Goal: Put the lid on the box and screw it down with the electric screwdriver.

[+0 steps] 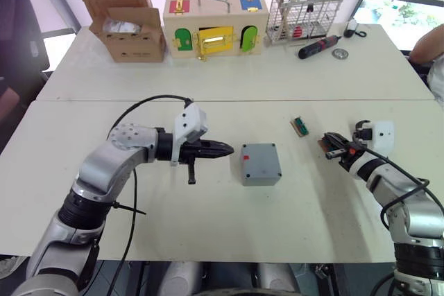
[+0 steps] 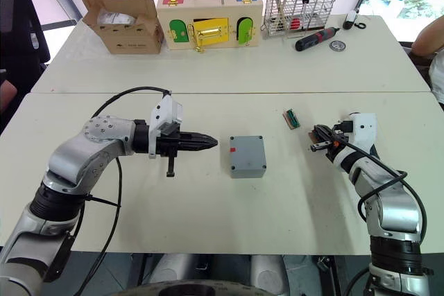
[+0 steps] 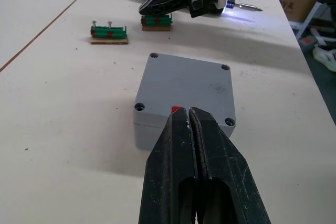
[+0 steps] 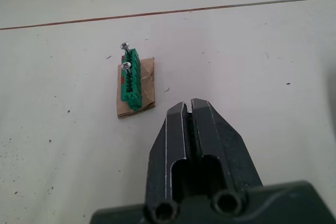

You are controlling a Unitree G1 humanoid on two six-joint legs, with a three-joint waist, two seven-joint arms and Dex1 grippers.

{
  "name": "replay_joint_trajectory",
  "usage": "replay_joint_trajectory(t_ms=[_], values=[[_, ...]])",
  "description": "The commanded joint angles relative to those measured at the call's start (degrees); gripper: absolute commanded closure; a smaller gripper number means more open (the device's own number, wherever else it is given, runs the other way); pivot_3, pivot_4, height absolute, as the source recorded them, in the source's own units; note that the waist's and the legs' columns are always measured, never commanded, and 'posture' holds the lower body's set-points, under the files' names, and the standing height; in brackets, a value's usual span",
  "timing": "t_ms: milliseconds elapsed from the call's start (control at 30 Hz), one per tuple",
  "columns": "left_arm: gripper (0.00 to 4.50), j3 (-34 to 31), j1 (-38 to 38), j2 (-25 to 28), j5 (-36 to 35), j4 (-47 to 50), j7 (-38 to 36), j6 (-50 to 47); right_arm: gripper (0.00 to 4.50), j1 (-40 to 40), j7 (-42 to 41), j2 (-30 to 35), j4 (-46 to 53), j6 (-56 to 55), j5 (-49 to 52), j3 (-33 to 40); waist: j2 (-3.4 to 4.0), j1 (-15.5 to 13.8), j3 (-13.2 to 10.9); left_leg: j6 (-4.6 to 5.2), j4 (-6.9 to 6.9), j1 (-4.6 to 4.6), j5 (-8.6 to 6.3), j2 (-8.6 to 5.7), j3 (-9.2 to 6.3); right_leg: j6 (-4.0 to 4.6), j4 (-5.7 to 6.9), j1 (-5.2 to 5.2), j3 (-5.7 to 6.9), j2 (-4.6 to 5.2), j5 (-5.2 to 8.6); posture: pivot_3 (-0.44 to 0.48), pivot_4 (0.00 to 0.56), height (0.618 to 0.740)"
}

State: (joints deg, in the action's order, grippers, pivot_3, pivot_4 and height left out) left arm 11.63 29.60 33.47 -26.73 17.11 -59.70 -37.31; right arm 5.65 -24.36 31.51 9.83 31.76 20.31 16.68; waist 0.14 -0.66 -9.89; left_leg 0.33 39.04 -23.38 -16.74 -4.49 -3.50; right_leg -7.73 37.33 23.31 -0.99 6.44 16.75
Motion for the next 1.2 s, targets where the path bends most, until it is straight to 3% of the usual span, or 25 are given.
replay_joint_trajectory(t_ms=[33, 600, 800, 1200], values=[[4.50, -0.30, 1.20, -0.01, -0.53, 1.31, 0.06, 0.07, 4.45, -0.04, -0.02, -0.08, 0.96, -0.98, -0.15, 0.44, 0.00, 0.00, 0.00, 0.00, 0.00, 0.00, 0.00, 0.00, 0.00, 0.00, 0.00, 0.00, 0.00, 0.00, 0.00, 0.000, 0.150, 0.737], [4.50, 0.06, 0.91, 0.08, -0.29, 0.43, -0.72, 1.12, 4.45, 2.94, -0.93, 3.62, 16.53, 8.60, 8.71, 4.97, 0.01, 0.06, 0.00, 0.00, 0.00, 0.00, 0.00, 0.00, 0.00, 0.00, 0.00, 0.01, 0.00, 0.00, 0.00, 0.000, 0.150, 0.737], [4.50, 2.09, -0.83, 2.63, 1.25, 0.40, -3.96, 2.84, 4.45, 4.61, -5.44, 5.95, 26.48, 17.47, 18.82, -1.02, 0.00, 0.08, 0.00, 0.01, -0.02, 0.00, -0.01, 0.02, -0.02, 0.00, -0.01, 0.00, 0.01, 0.00, 0.00, 0.000, 0.150, 0.737], [4.50, 2.87, -2.21, 2.91, 3.92, -0.60, -4.13, 5.52, 4.45, 5.22, -3.92, 4.45, 27.29, 18.92, 19.98, -8.07, -0.01, 0.01, -0.01, 0.01, -0.01, -0.02, -0.01, 0.01, -0.03, 0.00, -0.03, 0.01, 0.02, 0.02, 0.00, 0.000, 0.150, 0.737]])
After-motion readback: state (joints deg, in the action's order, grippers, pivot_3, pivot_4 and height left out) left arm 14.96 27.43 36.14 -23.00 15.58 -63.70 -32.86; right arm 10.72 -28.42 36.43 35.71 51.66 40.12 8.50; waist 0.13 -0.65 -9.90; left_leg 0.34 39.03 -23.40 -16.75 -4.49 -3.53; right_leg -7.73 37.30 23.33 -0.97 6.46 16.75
